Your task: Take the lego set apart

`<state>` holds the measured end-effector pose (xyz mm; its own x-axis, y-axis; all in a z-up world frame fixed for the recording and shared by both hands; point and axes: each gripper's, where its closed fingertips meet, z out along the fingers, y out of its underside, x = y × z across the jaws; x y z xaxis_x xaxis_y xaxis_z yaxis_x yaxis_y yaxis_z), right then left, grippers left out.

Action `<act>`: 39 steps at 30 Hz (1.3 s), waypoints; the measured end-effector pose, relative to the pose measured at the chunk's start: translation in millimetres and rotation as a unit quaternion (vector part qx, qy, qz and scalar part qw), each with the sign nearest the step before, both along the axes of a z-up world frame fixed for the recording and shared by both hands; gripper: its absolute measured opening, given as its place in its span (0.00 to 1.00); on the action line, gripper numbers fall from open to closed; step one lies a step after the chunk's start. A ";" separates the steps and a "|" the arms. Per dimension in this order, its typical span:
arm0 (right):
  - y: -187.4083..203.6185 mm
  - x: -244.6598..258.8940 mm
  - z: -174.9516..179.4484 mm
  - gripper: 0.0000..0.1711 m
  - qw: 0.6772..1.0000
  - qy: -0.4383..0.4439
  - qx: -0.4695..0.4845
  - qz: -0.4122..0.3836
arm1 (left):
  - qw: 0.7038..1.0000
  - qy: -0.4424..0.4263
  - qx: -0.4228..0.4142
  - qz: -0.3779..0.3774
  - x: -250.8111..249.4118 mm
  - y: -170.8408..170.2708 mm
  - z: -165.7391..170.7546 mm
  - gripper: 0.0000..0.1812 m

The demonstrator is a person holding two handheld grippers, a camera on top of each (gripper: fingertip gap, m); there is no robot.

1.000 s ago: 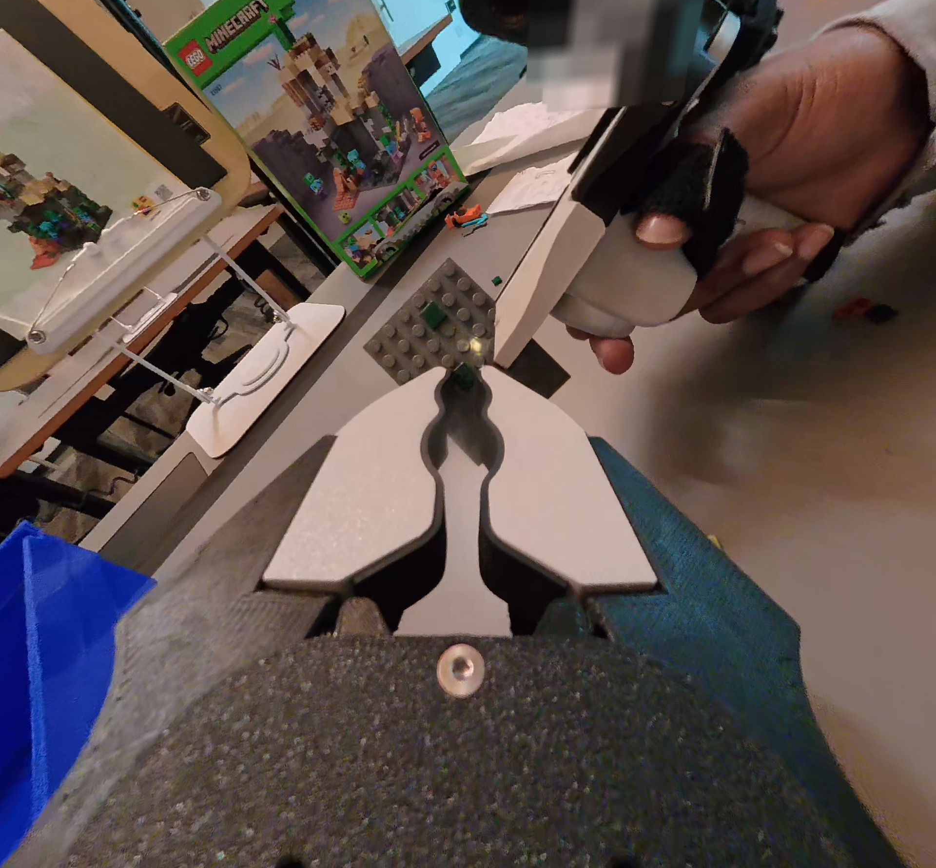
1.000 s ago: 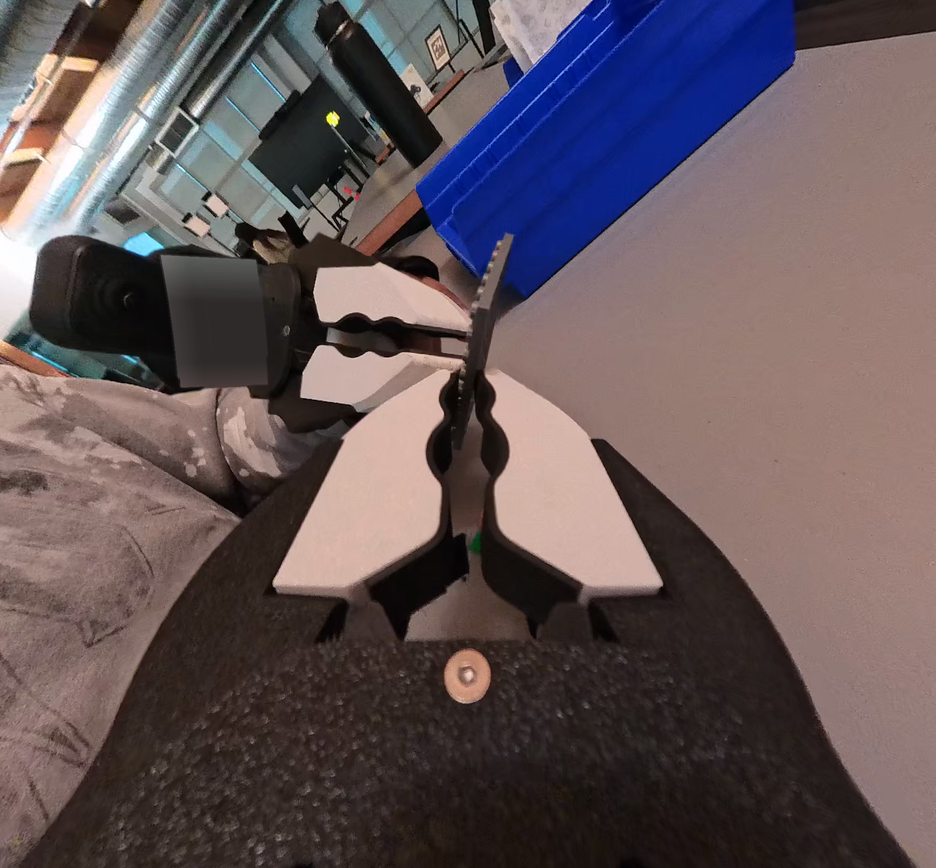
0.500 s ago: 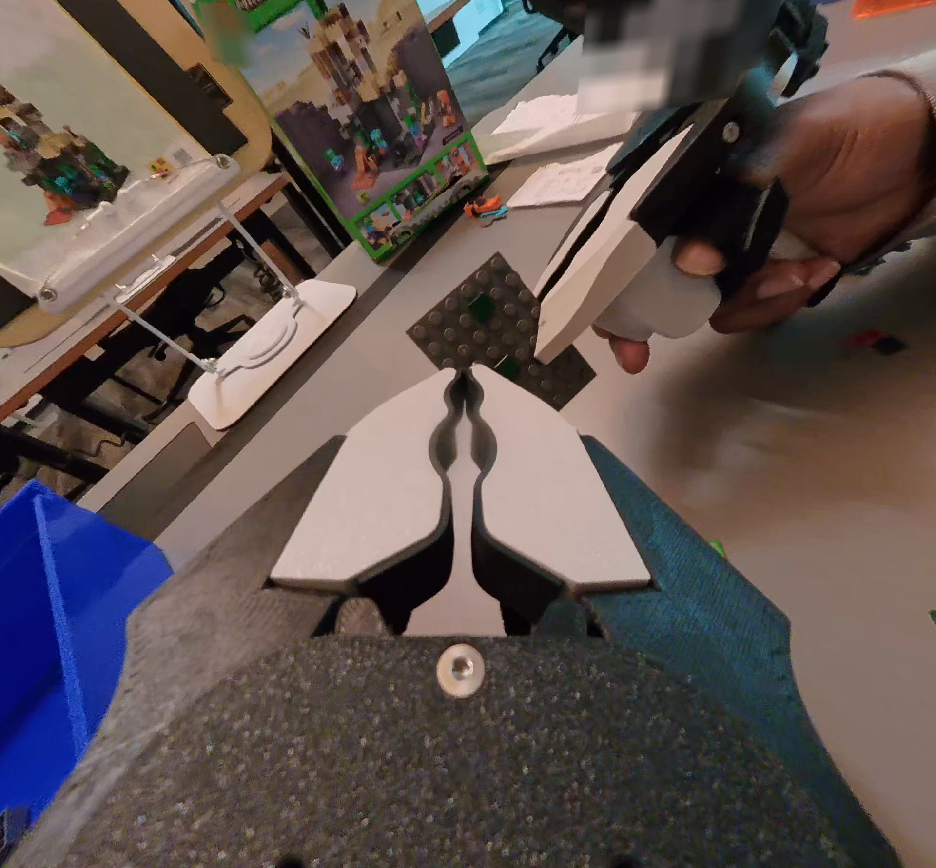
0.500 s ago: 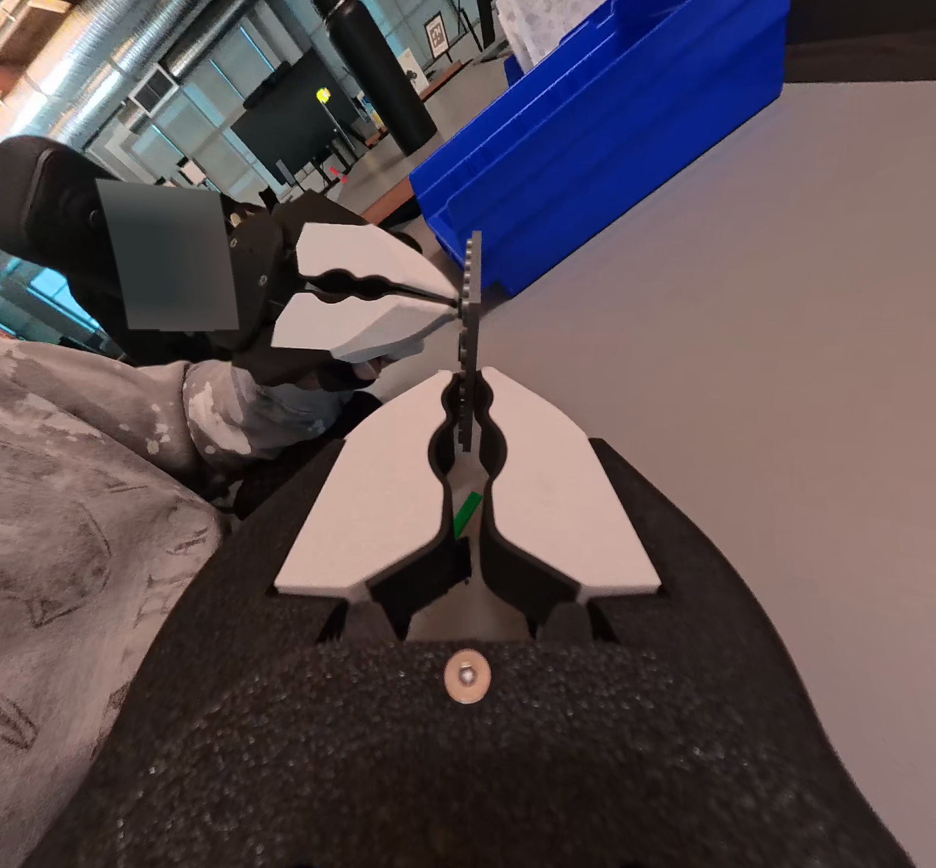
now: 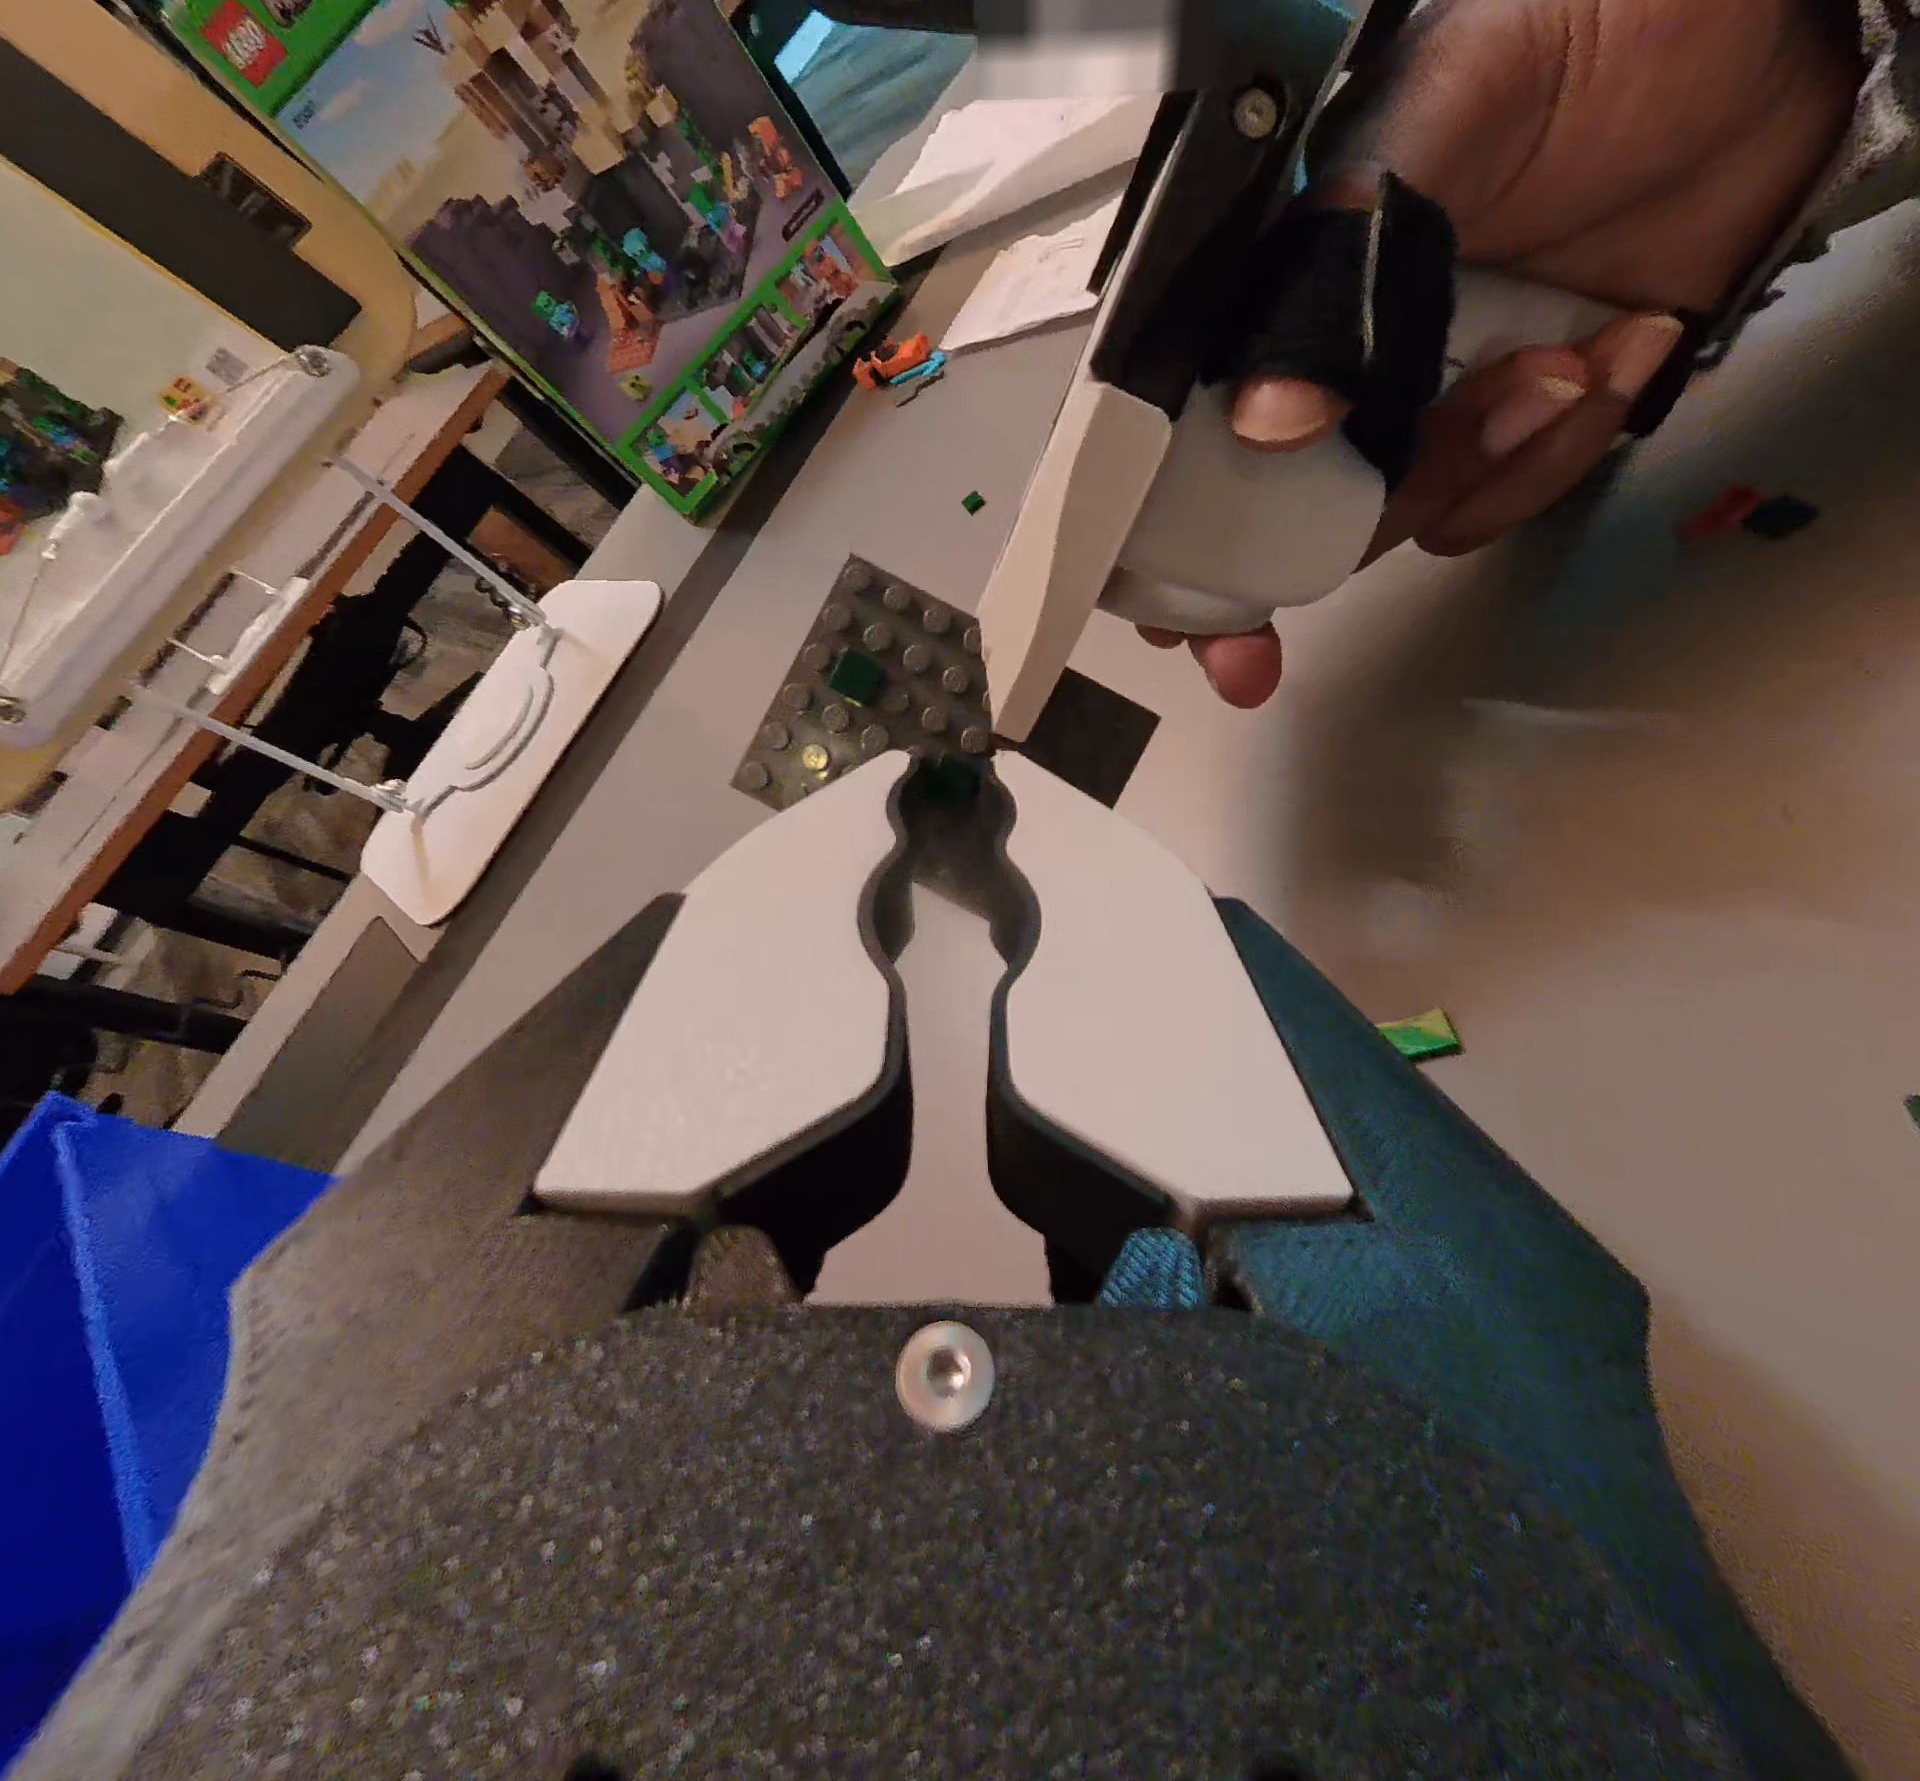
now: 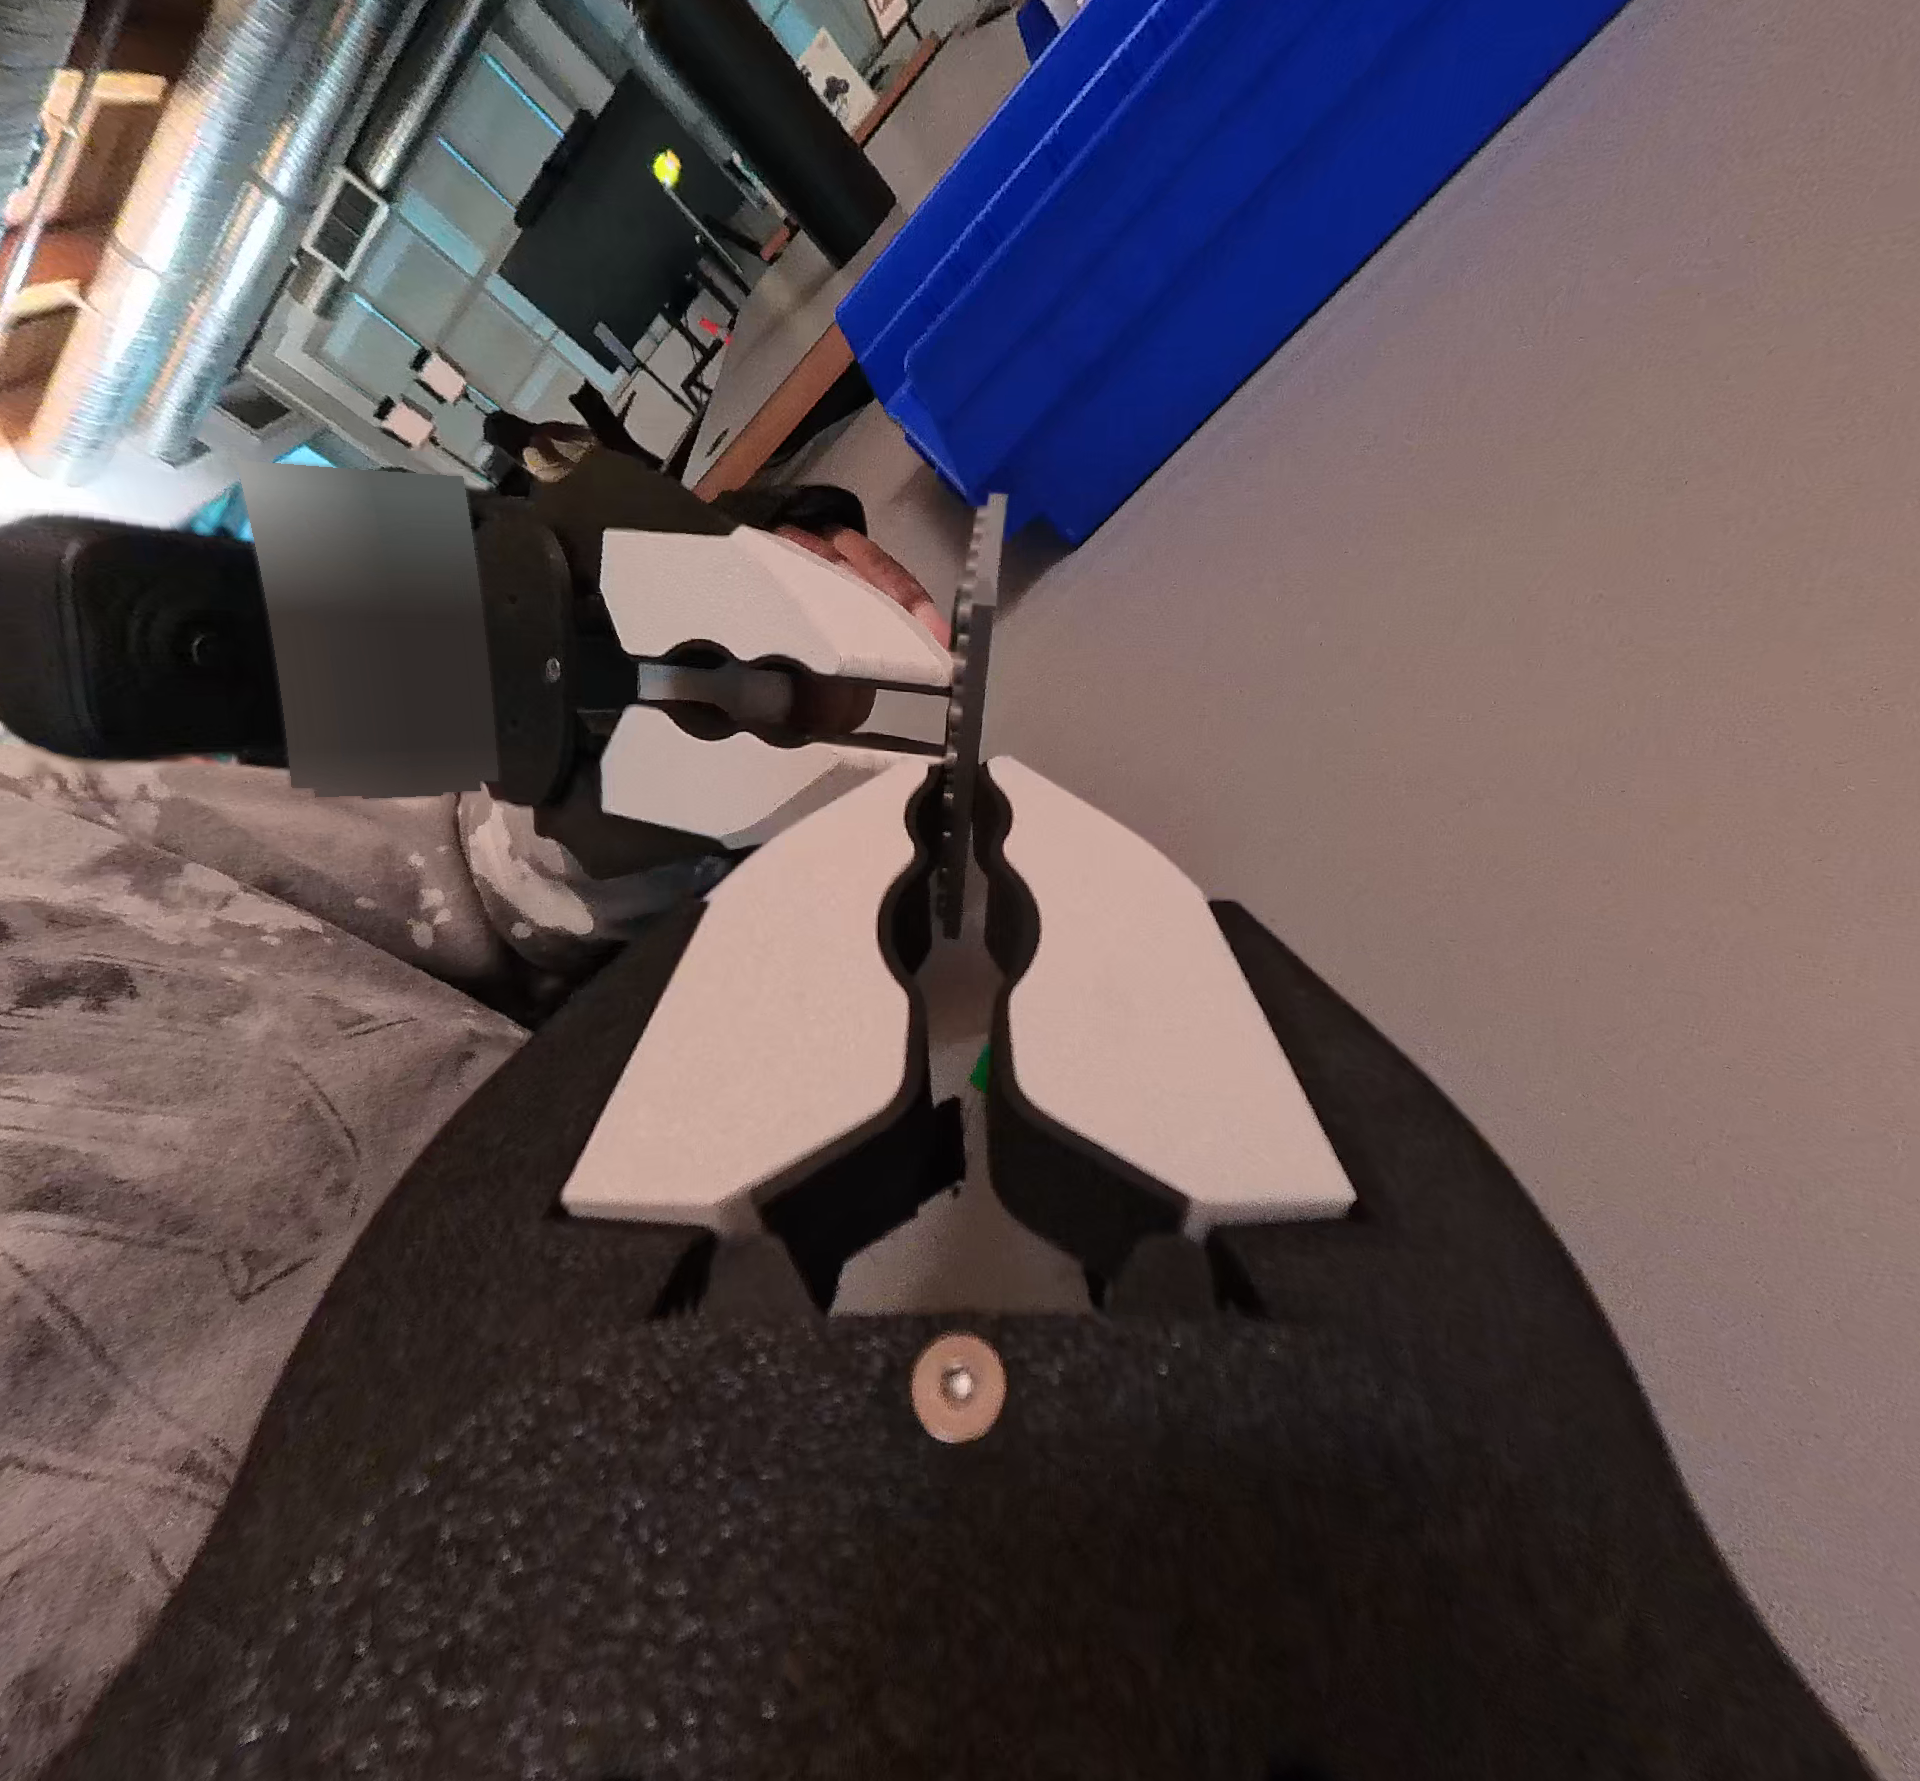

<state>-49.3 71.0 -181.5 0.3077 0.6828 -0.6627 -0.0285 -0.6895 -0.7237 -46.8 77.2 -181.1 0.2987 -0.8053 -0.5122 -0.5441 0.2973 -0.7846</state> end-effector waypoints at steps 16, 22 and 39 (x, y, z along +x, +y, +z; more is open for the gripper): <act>0.3 -0.5 -0.1 0.04 0.999 -0.022 0.043 -0.013 | 1.000 0.003 -0.007 0.023 0.7 7.9 -4.3 0.05; 5.7 2.3 -4.8 0.03 0.999 -0.025 0.035 -0.026 | 0.999 0.027 0.000 0.042 -1.1 8.2 -7.1 0.04; 9.6 2.4 4.8 0.03 0.998 -0.015 0.054 -0.039 | 0.999 0.014 -0.021 0.047 -1.0 11.3 2.5 0.06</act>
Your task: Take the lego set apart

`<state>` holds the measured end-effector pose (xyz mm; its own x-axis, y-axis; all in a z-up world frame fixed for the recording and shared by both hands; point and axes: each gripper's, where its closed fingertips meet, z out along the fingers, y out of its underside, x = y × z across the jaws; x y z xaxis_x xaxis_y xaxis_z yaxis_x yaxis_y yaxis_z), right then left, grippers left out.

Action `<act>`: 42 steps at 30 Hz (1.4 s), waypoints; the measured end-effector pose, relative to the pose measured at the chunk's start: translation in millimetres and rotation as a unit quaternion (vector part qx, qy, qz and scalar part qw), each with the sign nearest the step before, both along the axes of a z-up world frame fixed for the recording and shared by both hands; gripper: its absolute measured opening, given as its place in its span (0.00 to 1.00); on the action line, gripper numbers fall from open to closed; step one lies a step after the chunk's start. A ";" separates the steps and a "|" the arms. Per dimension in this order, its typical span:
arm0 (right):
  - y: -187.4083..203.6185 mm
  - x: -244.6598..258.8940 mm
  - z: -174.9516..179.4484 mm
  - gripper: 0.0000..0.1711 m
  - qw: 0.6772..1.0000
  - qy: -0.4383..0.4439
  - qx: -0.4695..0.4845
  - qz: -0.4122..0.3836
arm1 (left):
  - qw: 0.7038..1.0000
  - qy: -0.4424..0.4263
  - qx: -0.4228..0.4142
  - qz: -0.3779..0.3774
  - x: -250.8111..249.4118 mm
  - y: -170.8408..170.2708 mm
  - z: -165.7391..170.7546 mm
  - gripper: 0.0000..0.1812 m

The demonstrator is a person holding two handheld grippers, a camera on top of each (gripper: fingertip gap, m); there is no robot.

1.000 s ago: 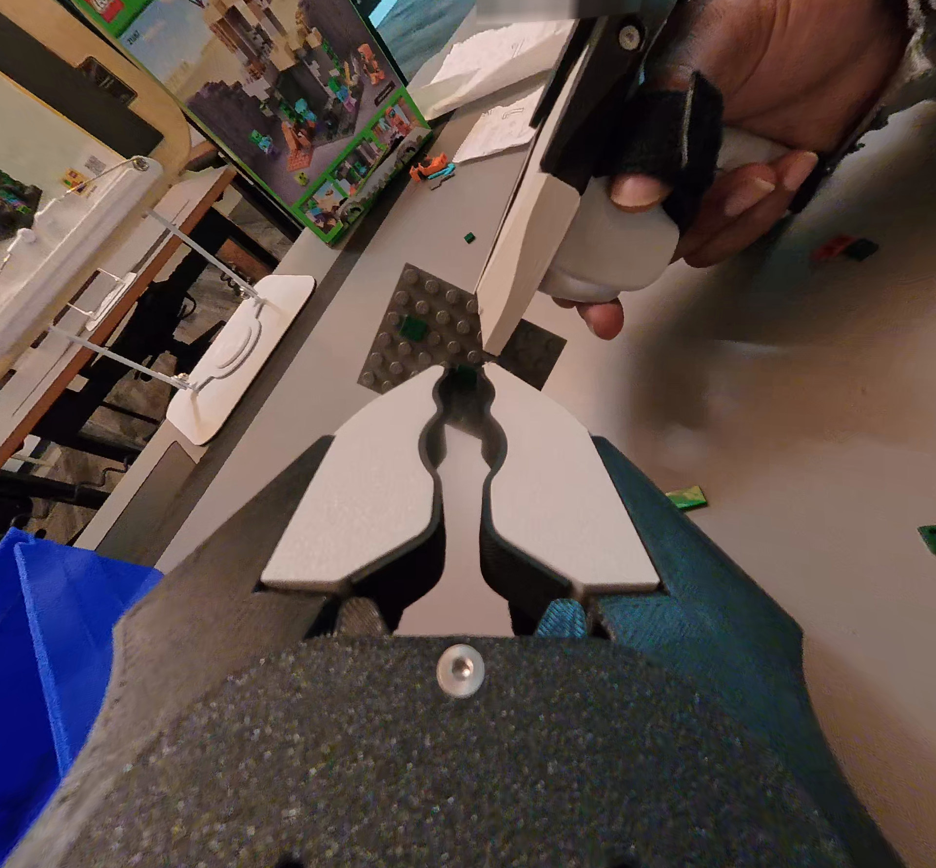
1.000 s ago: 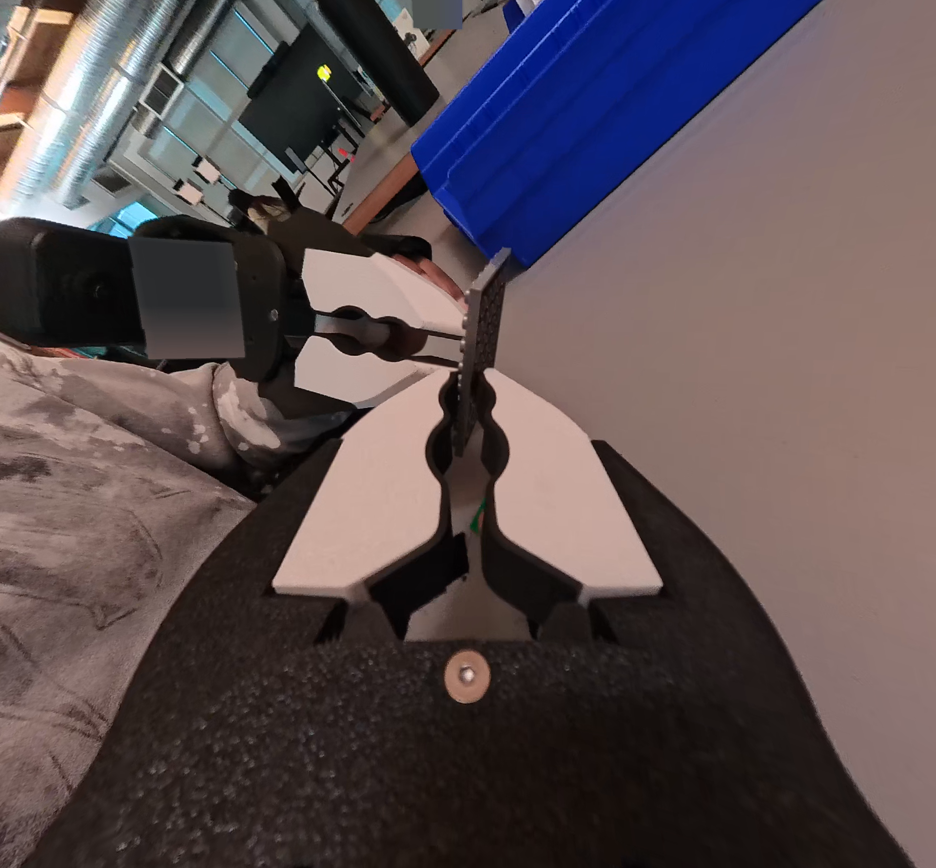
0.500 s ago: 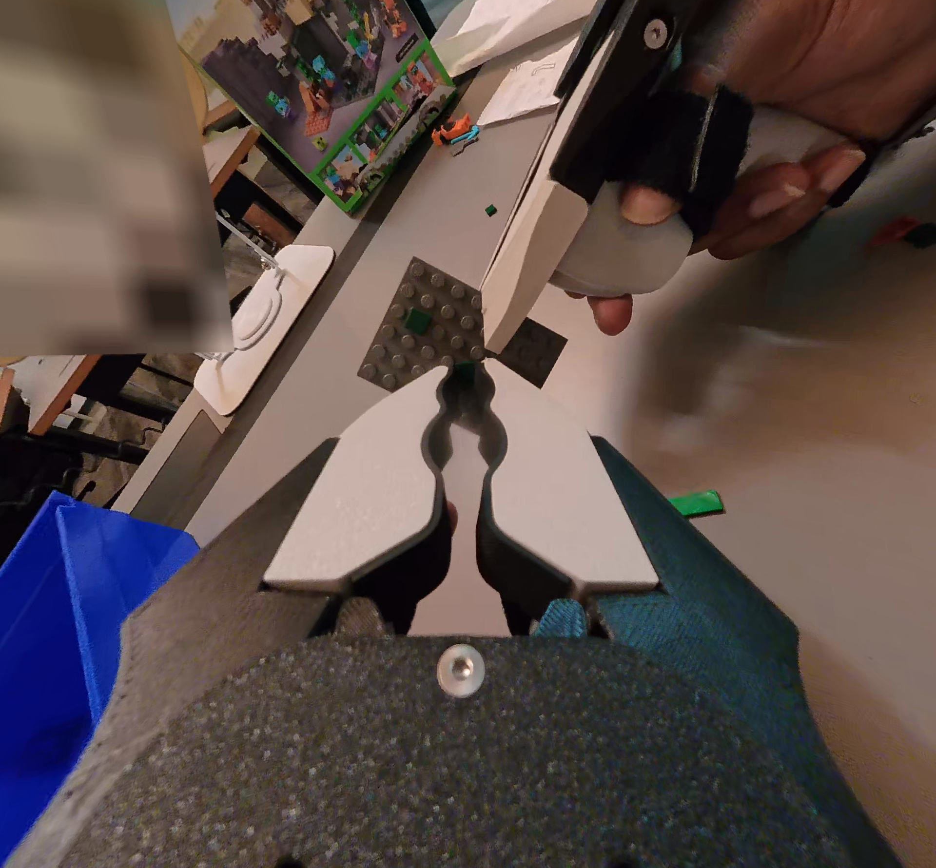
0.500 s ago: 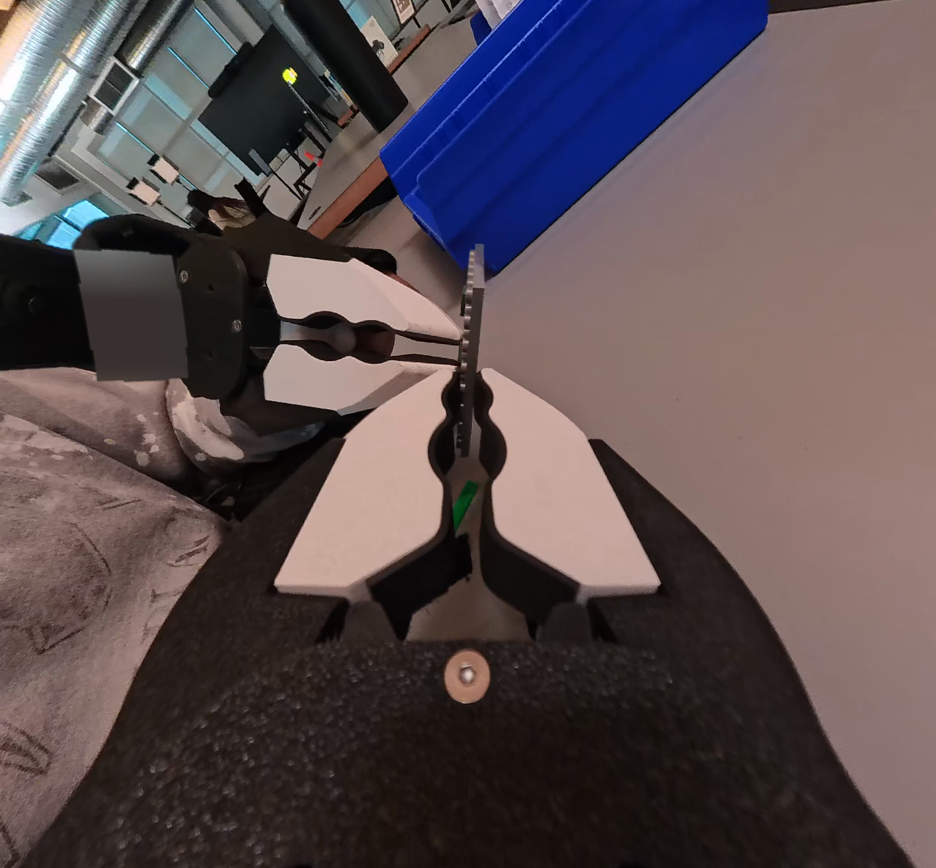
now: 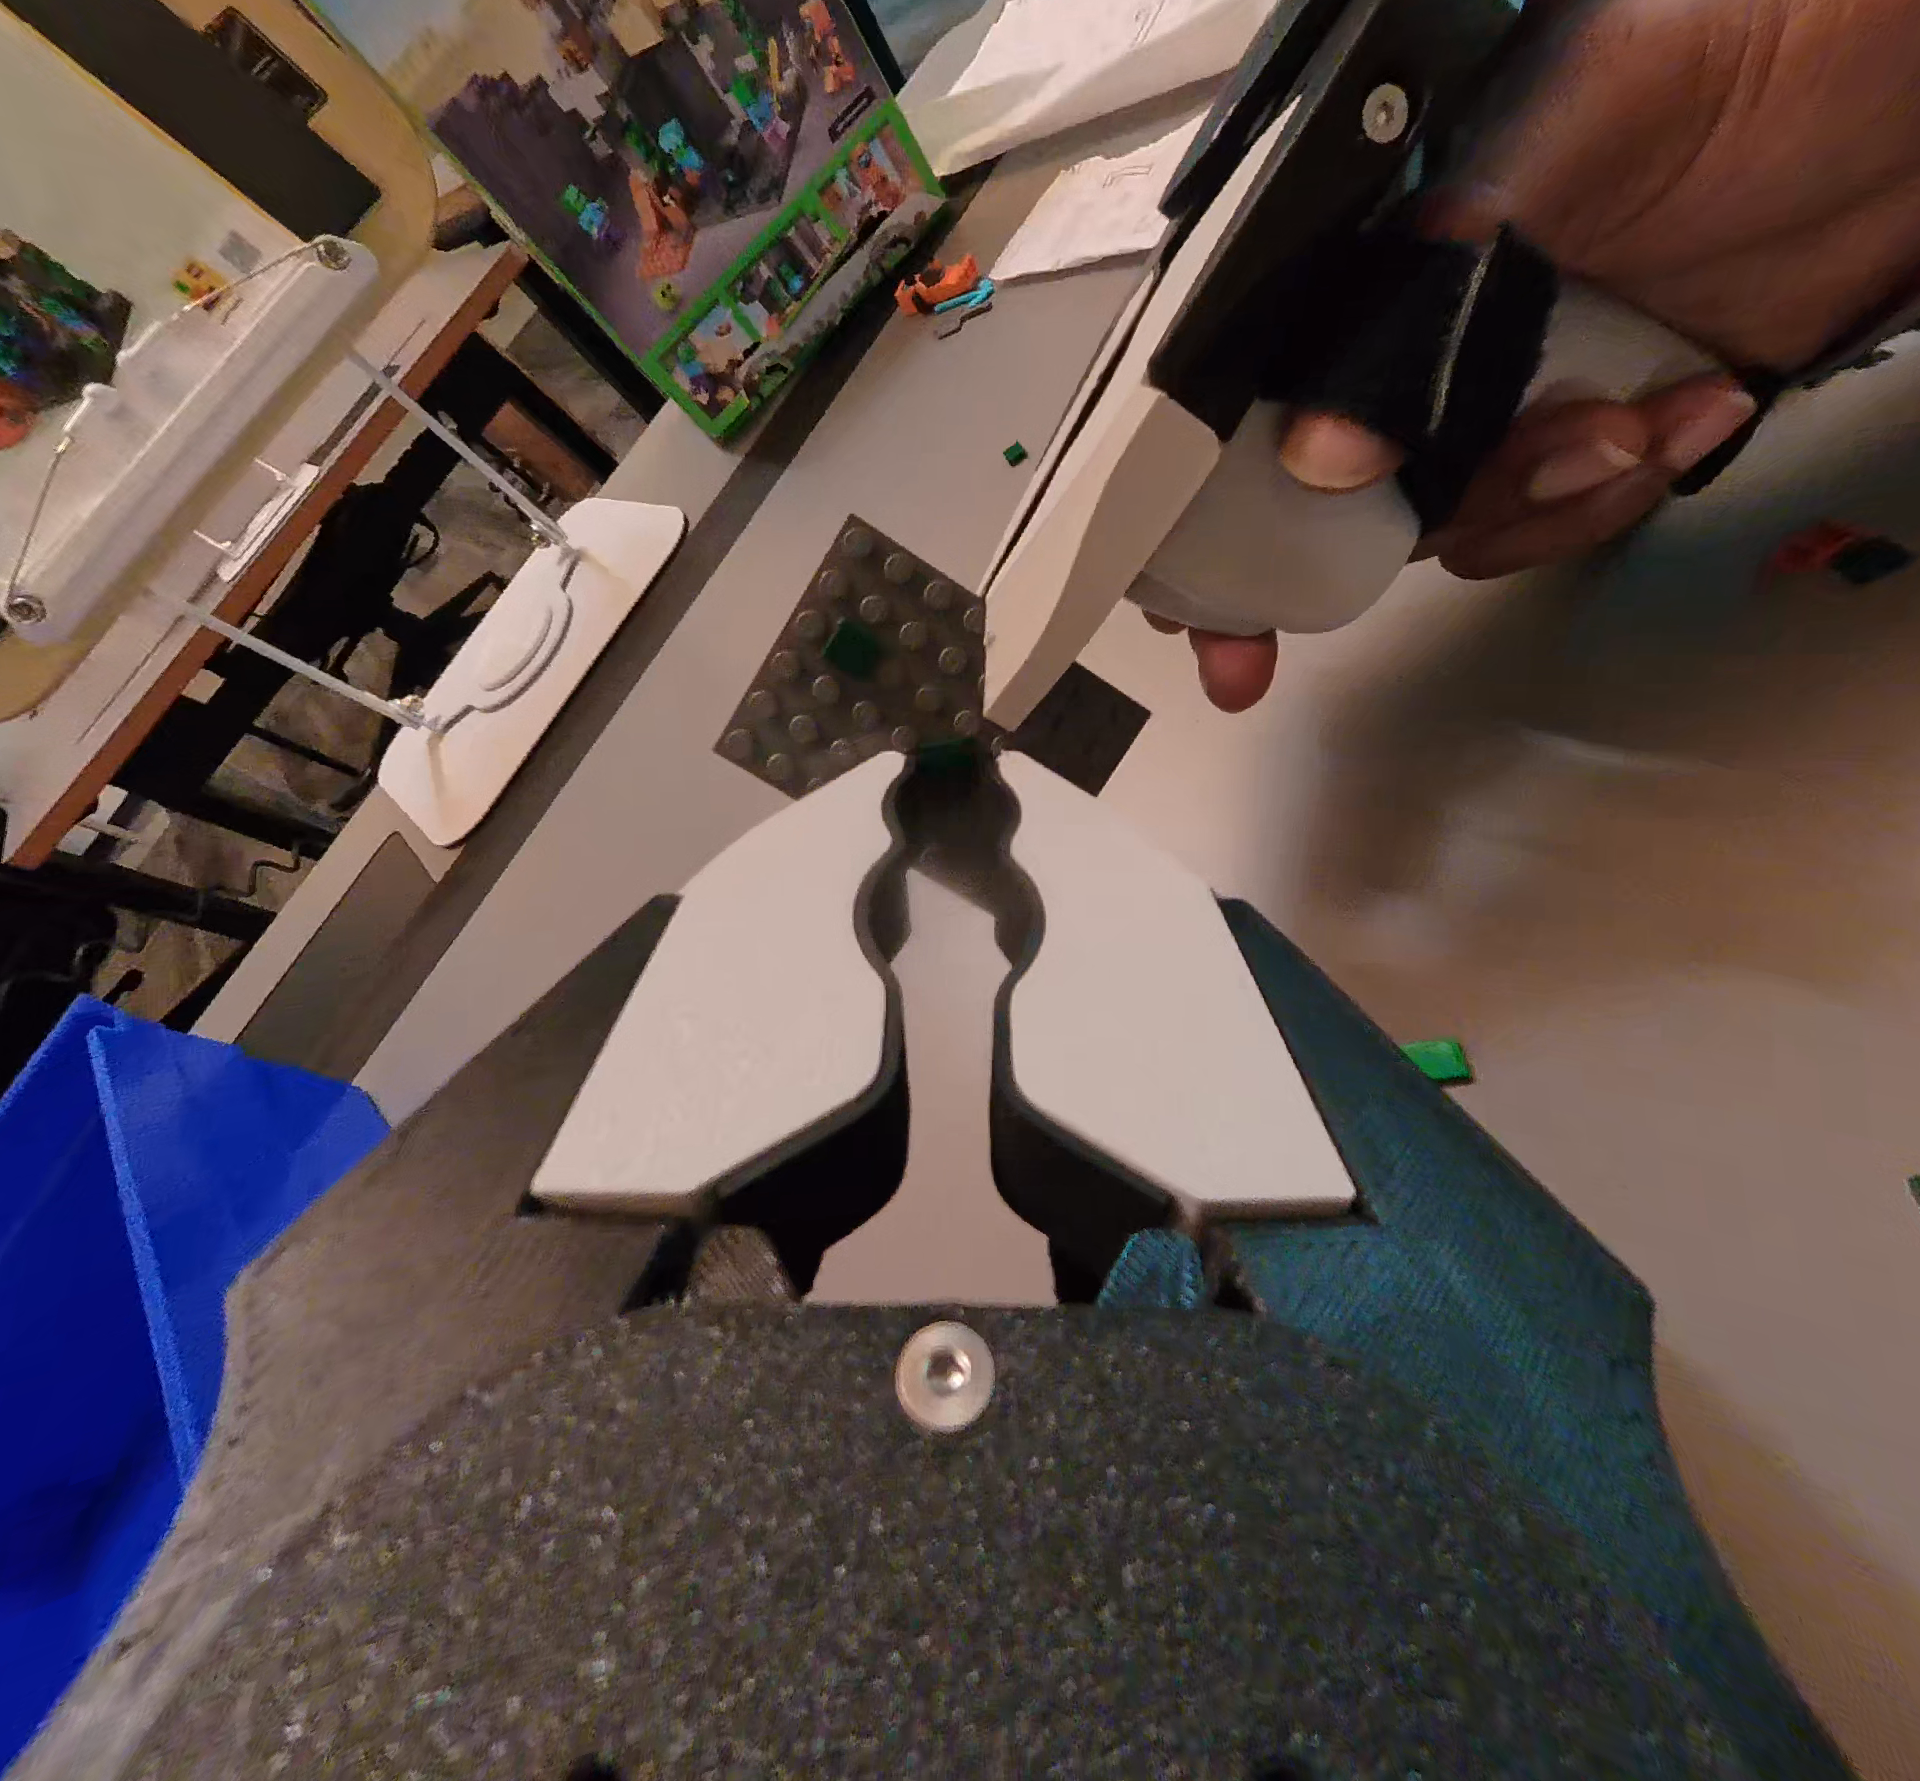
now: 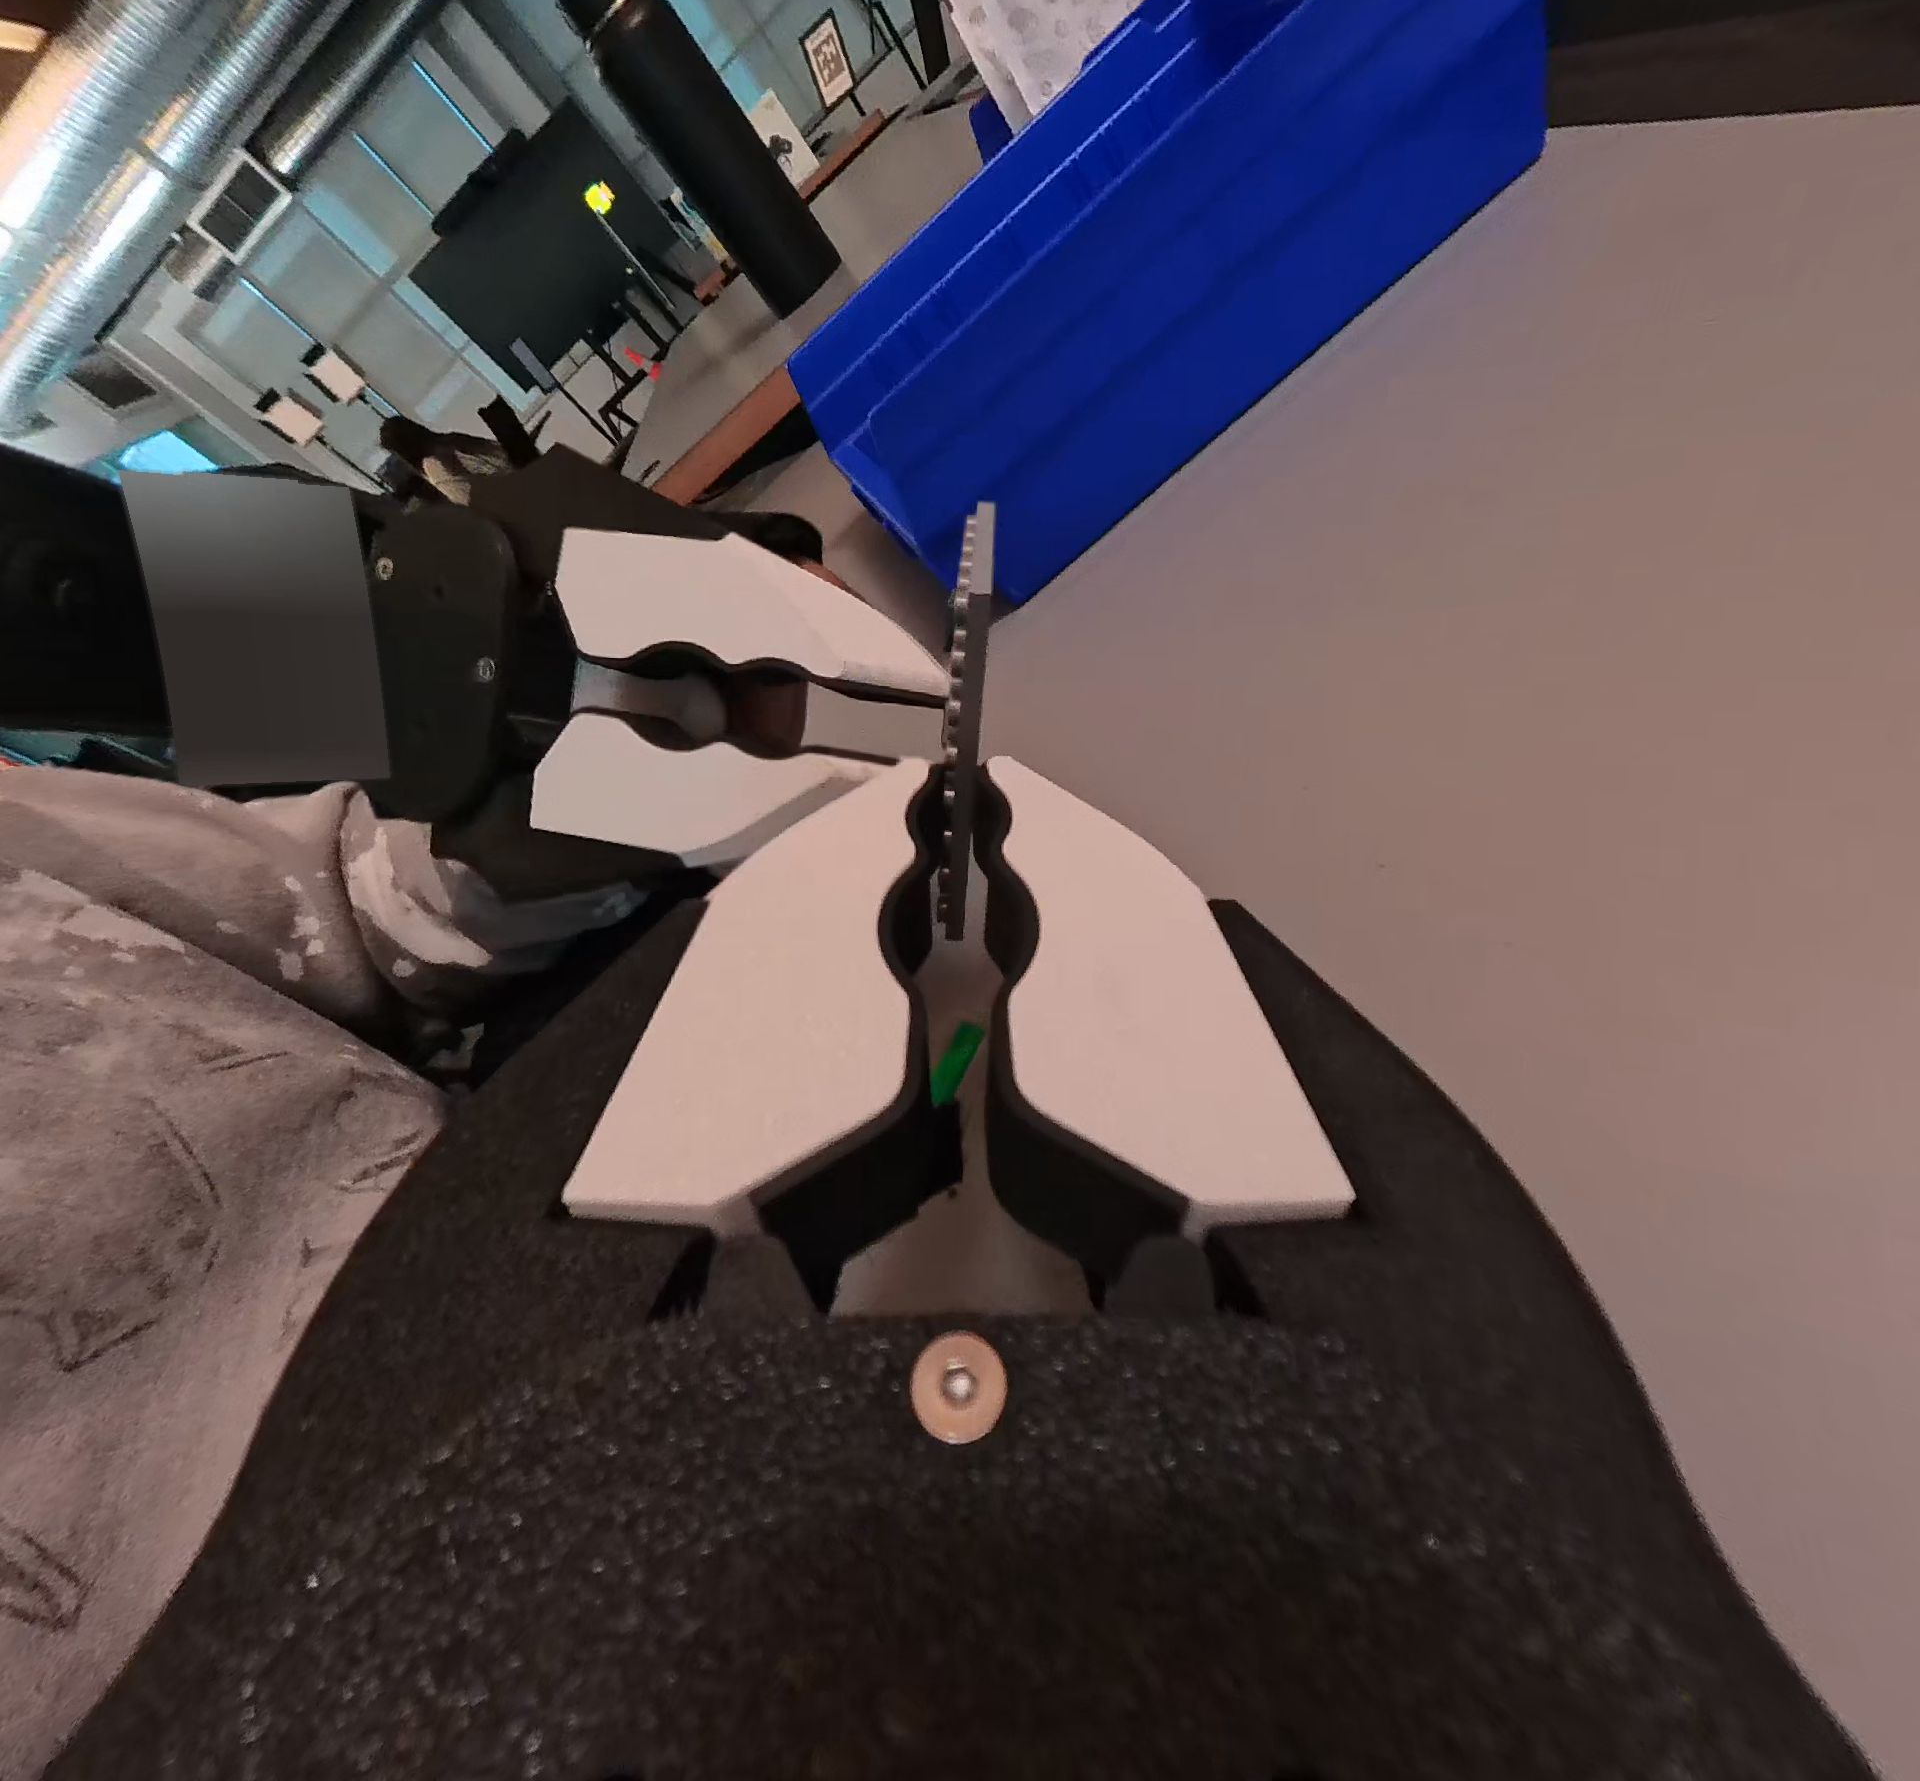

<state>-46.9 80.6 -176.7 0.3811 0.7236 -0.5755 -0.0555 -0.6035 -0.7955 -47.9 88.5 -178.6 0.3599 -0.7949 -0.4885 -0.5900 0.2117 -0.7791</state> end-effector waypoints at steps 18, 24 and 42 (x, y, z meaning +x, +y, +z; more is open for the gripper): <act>-11.0 -1.2 -6.8 0.04 0.997 -0.051 0.059 0.024 | 0.999 -0.020 -0.020 -0.023 3.1 -4.4 -8.6 0.04; -9.1 0.5 -0.8 0.03 0.997 -0.040 0.064 0.016 | 0.999 -0.028 0.010 -0.022 1.0 -5.6 1.0 0.04; 1.4 3.4 3.6 0.03 0.999 -0.020 0.048 -0.012 | 1.000 -0.025 0.003 -0.001 1.5 -3.4 6.7 0.02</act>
